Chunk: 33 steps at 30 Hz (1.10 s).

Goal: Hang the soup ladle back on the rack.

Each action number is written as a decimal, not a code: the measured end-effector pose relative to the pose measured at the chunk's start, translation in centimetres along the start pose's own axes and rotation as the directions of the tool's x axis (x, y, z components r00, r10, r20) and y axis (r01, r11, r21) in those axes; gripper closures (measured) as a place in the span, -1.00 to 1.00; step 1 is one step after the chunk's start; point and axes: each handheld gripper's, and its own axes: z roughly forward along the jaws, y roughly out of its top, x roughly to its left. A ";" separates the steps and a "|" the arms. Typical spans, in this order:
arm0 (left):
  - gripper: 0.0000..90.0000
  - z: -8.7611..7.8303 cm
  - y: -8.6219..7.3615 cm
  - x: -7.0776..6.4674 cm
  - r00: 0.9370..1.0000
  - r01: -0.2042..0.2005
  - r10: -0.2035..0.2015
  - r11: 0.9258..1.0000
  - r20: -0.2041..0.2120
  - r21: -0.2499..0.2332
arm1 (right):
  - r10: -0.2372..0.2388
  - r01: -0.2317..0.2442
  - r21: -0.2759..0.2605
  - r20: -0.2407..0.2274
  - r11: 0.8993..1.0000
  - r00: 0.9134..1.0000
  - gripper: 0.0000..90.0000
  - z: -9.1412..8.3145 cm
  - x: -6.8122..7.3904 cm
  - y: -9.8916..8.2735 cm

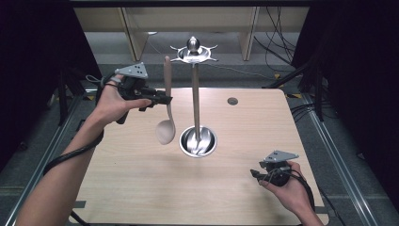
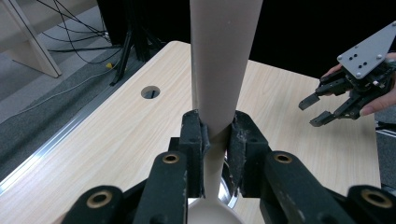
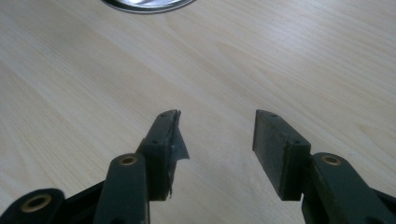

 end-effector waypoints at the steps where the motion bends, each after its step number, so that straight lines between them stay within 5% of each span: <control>1: 0.69 0.0 0.0 0.0 1.000 -0.002 0.002 1.000 0.001 0.002 | -0.021 0.021 -0.004 0.005 1.000 1.000 0.14 0.0 -0.2 0.0; 33: 0.69 0.5 0.5 0.3 1.000 -0.007 0.007 1.000 0.015 0.021 | -0.024 0.024 -0.002 0.007 1.000 1.000 0.14 0.0 -0.2 0.0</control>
